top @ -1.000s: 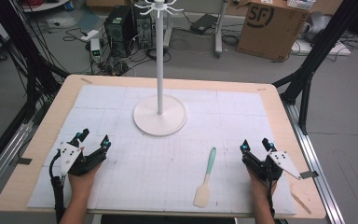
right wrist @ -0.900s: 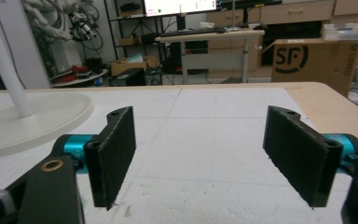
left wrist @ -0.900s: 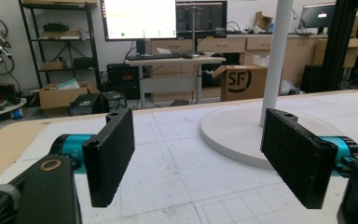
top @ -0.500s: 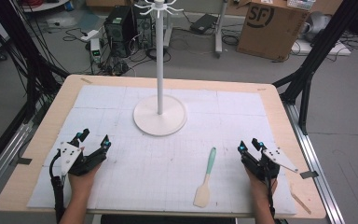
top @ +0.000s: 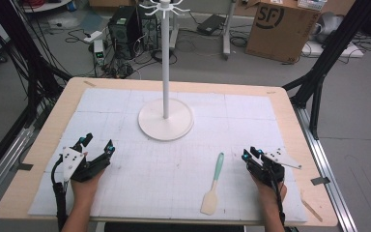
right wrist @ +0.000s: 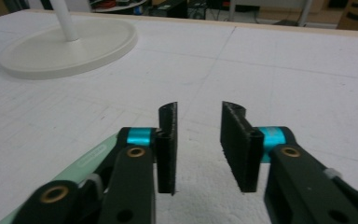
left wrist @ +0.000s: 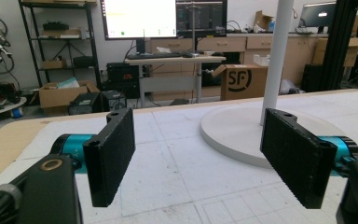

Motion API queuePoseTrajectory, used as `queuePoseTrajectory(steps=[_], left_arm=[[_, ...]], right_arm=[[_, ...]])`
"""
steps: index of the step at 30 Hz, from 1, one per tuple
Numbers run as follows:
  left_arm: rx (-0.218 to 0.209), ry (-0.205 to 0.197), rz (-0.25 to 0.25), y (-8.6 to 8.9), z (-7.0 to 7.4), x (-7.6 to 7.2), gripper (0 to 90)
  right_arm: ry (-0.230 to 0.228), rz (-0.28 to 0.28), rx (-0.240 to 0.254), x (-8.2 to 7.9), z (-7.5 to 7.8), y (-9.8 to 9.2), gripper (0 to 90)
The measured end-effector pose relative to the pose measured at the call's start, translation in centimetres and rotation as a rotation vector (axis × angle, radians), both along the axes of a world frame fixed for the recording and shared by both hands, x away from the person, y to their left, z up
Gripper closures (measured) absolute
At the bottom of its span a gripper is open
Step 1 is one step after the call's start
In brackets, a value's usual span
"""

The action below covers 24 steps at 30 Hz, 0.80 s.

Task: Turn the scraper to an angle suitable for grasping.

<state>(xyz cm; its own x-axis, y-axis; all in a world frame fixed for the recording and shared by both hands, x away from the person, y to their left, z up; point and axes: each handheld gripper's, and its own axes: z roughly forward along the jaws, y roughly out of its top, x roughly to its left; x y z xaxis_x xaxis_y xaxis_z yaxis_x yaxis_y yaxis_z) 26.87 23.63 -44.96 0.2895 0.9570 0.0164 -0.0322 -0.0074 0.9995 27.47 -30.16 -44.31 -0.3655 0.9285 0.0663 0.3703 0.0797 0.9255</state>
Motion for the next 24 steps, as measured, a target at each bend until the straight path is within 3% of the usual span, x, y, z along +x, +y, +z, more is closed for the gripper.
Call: queuePoseTrajectory(steps=[2, 11, 15, 24], left_arm=[[0.002, 0.001, 0.0, 0.0, 0.0, 0.0, 26.7], [0.003, 0.002, -0.002, 0.0, 0.0, 0.0, 26.8], [0.002, 0.002, -0.002, 0.0, 0.0, 0.0, 26.9], [0.004, 0.004, -0.011, 0.0, 0.0, 0.0, 26.9]], right_arm=[[0.019, 0.025, 0.012, 0.0, 0.0, 0.1, 73.5], [0.072, 0.128, -0.024, 0.2, -0.1, 1.0, 89.6], [0.08, 0.172, -0.067, 0.3, -0.2, 1.5, 89.7], [0.169, 0.263, -0.11, 1.0, -0.5, 2.5, 89.7]])
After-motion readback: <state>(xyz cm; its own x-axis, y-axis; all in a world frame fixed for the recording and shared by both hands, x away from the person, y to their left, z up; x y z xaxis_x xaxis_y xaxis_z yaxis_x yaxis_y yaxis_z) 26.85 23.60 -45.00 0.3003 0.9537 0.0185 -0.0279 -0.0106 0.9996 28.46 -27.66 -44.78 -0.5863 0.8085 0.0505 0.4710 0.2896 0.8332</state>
